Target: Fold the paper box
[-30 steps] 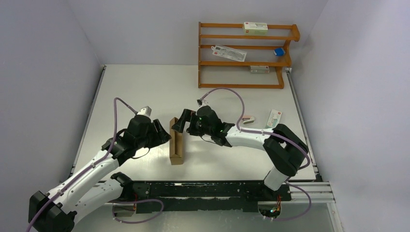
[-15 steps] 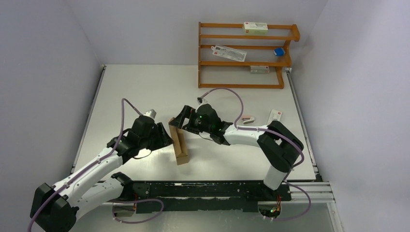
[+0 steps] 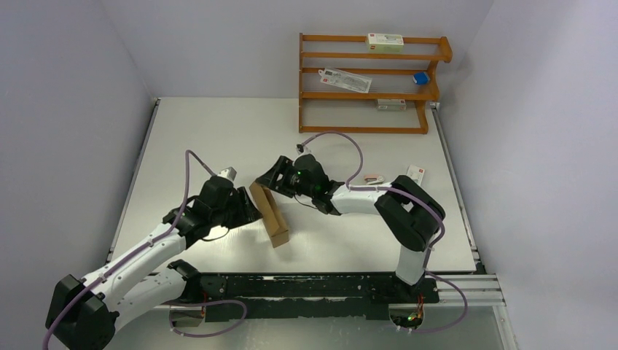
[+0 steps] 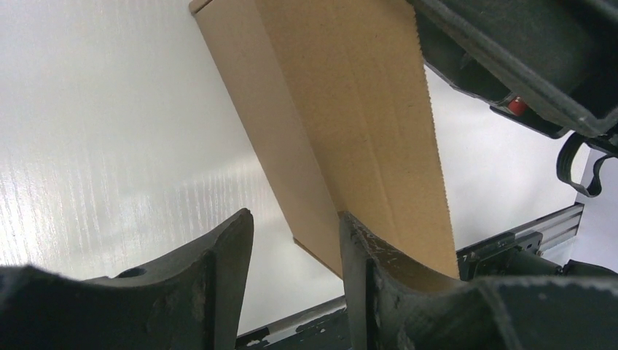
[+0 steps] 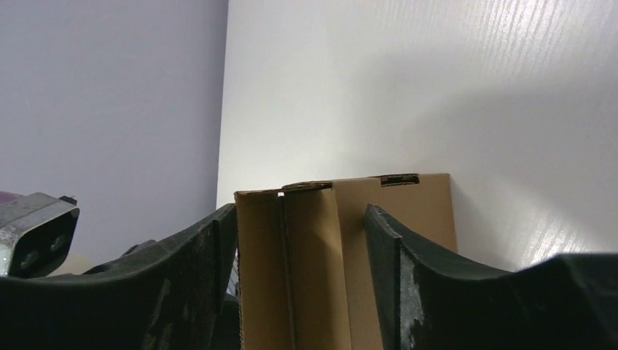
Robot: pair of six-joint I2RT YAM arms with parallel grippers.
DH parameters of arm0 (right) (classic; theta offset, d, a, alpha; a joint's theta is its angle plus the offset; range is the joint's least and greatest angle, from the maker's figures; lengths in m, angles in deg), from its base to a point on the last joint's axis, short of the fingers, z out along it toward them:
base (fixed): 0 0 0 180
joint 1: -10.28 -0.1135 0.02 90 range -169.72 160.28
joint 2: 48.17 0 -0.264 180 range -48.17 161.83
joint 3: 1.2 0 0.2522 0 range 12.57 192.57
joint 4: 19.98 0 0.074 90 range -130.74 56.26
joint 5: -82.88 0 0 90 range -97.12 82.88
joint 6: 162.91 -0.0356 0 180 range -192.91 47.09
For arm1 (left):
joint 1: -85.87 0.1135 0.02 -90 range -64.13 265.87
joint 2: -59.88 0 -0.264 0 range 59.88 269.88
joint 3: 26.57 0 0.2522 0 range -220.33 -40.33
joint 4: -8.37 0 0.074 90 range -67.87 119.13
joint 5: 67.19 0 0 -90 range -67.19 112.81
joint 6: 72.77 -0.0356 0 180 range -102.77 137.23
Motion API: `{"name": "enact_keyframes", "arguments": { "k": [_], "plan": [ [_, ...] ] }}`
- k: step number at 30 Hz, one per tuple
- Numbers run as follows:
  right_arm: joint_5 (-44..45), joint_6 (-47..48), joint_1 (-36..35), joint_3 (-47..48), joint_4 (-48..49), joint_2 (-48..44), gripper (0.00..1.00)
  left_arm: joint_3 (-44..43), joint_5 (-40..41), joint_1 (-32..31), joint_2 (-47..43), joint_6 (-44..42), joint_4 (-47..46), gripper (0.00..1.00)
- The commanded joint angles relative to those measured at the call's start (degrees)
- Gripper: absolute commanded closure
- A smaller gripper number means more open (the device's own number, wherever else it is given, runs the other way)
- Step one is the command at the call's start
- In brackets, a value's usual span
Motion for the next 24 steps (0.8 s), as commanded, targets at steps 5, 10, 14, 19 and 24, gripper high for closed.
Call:
{"name": "enact_keyframes", "arguments": {
  "k": [5,10,14,19,24],
  "plan": [
    [-0.52,-1.63,0.24,-3.95,4.92,0.84,0.51,2.40,0.52,0.34,0.53,0.35,-3.52,0.48],
    [-1.13,-1.96,-0.18,-5.56,6.28,0.76,0.62,3.75,0.77,0.43,0.06,1.42,-5.61,0.49],
    [-1.19,-1.97,-0.61,-6.13,6.16,0.87,0.70,4.66,0.97,0.75,-0.50,2.06,-7.17,0.49],
    [-0.40,-1.84,-0.89,-8.12,6.77,0.40,0.75,5.99,0.29,1.44,-1.53,2.60,-8.76,0.48],
    [-1.56,0.69,-2.02,-7.73,6.23,-0.16,0.75,8.25,-0.54,2.16,-2.05,4.07,-12.09,0.48]
  ]
}}
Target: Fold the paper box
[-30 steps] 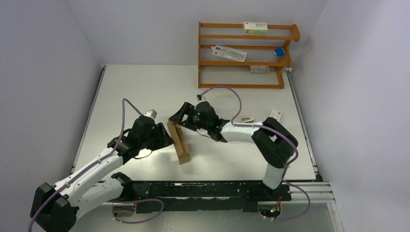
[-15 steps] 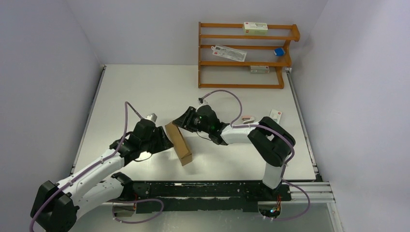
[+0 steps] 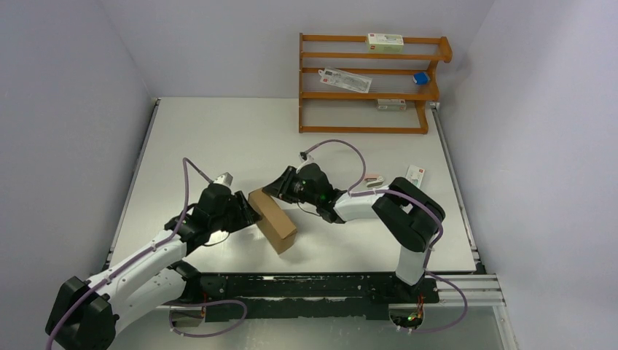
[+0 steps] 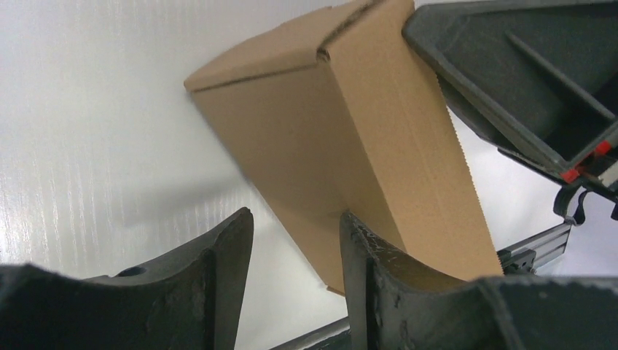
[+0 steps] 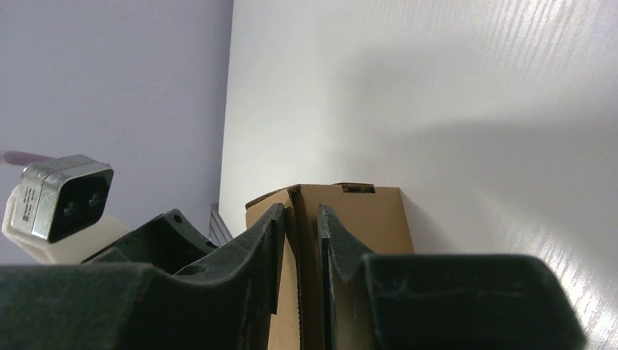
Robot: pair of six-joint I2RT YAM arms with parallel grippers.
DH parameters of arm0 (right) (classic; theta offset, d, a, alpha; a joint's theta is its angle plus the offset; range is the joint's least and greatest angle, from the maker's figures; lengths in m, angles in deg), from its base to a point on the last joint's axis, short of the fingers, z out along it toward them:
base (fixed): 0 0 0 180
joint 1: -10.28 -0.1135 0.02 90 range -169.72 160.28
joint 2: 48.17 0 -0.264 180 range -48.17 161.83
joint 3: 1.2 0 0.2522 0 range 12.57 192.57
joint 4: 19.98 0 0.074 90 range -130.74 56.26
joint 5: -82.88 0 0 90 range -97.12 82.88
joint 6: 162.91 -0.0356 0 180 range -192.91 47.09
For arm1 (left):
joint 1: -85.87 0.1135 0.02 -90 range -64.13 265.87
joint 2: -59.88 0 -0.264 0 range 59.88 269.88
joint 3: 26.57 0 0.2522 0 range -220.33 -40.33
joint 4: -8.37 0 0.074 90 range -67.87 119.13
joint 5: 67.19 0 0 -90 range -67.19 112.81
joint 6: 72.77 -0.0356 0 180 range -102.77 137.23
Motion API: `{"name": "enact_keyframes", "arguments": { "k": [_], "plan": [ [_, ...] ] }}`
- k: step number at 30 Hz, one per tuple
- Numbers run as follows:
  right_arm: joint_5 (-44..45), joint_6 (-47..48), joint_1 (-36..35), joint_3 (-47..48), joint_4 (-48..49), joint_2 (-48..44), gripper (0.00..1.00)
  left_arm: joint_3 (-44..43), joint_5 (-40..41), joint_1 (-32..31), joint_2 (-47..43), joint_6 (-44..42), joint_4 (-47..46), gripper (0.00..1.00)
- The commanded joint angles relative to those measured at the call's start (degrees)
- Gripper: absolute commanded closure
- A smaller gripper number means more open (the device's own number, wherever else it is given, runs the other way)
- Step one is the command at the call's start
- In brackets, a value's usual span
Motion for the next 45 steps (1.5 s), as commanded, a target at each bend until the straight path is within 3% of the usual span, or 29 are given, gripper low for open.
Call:
{"name": "enact_keyframes", "arguments": {
  "k": [1,12,22,33,45],
  "plan": [
    [-1.29,3.44,-1.57,0.01,-3.48,-0.65,0.75,2.26,-0.72,0.84,-0.69,1.76,-5.94,0.48],
    [-2.32,10.20,-2.53,5.47,-11.13,-6.40,0.73,5.71,-0.66,1.82,3.27,1.79,-16.19,0.48],
    [-2.06,15.56,0.53,4.57,-17.02,-11.37,0.47,4.89,-1.47,2.00,3.93,1.23,-14.13,0.47],
    [-9.82,21.66,7.80,-7.19,-21.14,-25.36,0.25,4.28,-4.75,1.99,-3.06,4.34,-9.74,0.45],
    [-13.13,17.63,9.68,-20.94,-11.55,-29.89,0.21,4.68,-8.25,1.91,-2.26,13.02,-20.05,0.41]
  ]
}}
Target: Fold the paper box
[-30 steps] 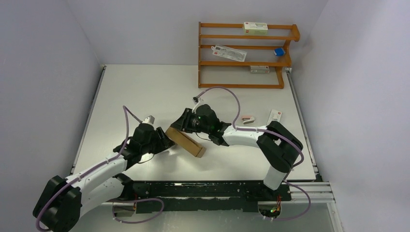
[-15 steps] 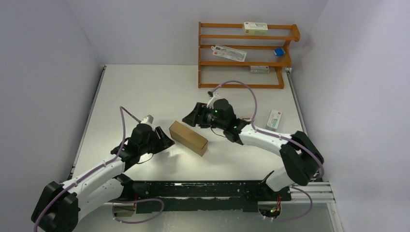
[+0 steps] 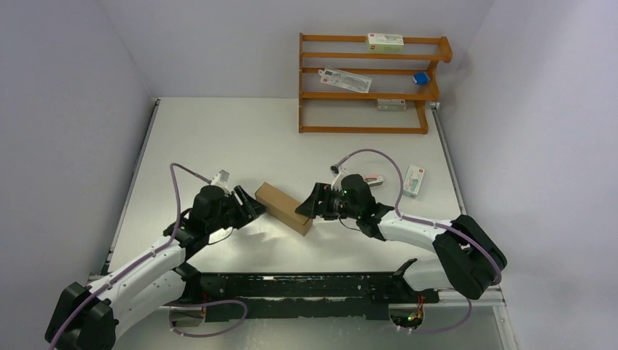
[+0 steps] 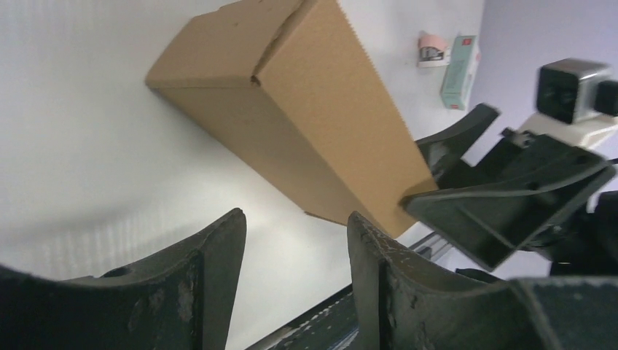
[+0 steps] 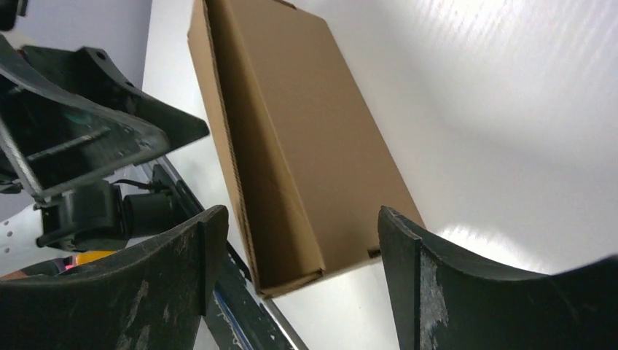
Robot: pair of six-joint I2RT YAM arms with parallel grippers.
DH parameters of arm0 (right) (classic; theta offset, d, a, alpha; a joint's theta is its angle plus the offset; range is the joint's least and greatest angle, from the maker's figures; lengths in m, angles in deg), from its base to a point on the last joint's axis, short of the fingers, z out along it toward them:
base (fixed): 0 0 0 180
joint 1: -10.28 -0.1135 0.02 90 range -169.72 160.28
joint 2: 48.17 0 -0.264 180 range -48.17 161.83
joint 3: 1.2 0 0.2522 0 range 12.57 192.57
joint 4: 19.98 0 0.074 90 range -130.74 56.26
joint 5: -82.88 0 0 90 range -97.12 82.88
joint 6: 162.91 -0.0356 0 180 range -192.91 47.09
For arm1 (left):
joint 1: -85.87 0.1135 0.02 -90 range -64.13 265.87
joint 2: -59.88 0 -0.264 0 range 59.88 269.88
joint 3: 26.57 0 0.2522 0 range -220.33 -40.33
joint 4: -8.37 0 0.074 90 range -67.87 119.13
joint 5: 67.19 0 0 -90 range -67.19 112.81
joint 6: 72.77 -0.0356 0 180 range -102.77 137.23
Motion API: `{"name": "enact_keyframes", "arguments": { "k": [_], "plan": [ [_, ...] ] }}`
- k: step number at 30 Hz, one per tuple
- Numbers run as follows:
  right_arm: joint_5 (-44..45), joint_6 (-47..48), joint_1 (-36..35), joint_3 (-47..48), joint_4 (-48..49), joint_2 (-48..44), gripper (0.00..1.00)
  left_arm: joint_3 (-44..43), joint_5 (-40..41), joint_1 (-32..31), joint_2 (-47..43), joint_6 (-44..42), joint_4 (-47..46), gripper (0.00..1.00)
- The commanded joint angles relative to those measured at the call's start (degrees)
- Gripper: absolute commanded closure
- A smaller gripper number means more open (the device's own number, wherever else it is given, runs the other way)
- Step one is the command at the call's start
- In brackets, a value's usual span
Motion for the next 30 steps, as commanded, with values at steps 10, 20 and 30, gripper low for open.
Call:
{"name": "enact_keyframes", "arguments": {
  "k": [10,20,30],
  "plan": [
    [-4.71,-4.92,1.16,-8.75,17.23,-1.89,0.37,0.26,-1.31,0.20,10.23,7.67,-16.58,0.41],
    [-7.93,-9.25,1.00,-15.19,30.48,1.99,0.58,2.40,-1.25,0.25,15.72,8.33,-21.34,0.42],
    [-3.80,-9.18,-5.58,-16.26,35.21,6.45,0.68,4.49,-4.05,0.25,19.08,8.85,-25.82,0.43]
  ]
}}
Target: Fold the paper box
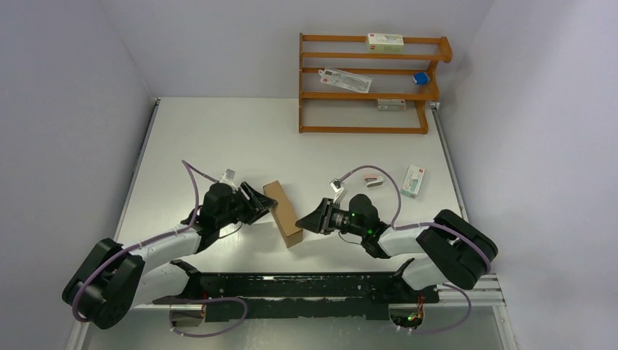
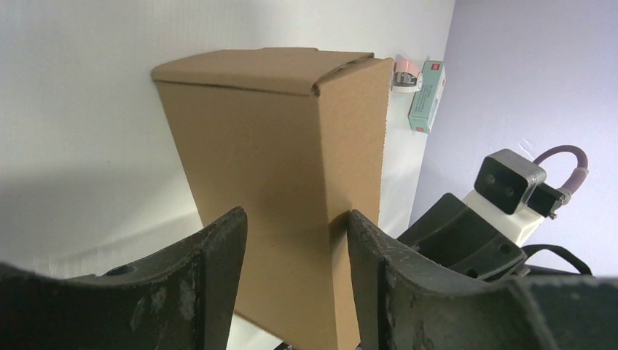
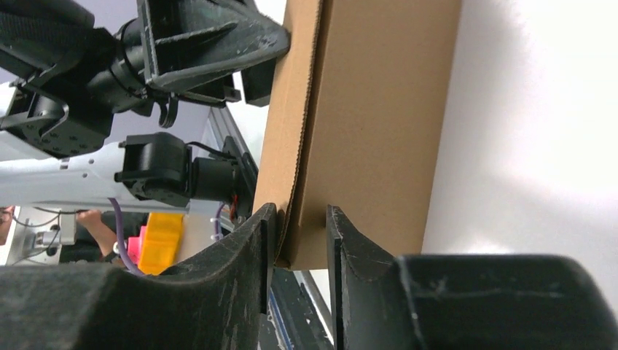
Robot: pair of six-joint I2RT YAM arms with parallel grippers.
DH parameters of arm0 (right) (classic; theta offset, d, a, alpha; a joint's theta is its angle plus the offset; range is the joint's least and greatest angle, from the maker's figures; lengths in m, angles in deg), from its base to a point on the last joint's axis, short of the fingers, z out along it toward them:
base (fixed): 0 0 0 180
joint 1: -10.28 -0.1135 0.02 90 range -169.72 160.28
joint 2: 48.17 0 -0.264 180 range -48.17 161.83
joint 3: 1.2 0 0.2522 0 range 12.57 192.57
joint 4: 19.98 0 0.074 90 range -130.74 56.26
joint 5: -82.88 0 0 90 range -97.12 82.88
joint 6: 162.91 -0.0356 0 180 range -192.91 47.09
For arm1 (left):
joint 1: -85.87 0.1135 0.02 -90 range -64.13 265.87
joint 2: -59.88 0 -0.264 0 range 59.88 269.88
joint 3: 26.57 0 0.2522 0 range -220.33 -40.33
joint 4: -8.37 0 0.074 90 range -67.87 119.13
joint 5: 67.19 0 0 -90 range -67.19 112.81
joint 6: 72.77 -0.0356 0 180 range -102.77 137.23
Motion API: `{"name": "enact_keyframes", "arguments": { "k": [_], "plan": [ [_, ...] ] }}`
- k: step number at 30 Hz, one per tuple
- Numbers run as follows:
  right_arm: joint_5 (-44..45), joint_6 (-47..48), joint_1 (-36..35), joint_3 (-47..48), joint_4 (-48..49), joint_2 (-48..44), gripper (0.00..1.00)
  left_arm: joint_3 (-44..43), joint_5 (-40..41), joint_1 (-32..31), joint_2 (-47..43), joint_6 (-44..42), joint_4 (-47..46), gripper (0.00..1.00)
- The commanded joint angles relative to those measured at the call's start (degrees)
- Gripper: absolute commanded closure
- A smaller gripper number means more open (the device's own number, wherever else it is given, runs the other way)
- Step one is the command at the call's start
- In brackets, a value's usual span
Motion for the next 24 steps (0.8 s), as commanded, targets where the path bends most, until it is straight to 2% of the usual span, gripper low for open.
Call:
{"name": "enact_keyframes", "arguments": {
  "k": [1,5,10,18,21,24],
  "plan": [
    [2.43,0.19,-3.45,-1.36,4.03,3.71,0.68,1.73,-1.72,0.22,1.50,-0.34,-1.78,0.43],
    [5.06,1.68,-6.13,-1.37,5.42,7.23,0.67,1.68,-1.58,0.27,1.80,-0.91,-1.26,0.43],
    [2.65,0.46,-6.32,-1.26,8.67,7.67,0.63,-1.05,0.19,0.29,2.34,-4.32,3.21,0.43],
    [4.83,2.32,-6.37,4.21,-7.92,-2.75,0.30,-2.66,1.59,0.29,2.56,-6.88,6.93,0.44],
    [3.08,1.30,-6.37,4.71,-8.25,-3.30,0.23,-2.59,1.18,0.29,2.81,-6.73,6.65,0.43],
    [2.54,1.15,-6.45,5.38,-8.38,-1.90,0.22,-2.68,0.73,0.28,3.17,-6.71,6.36,0.44]
  ]
}}
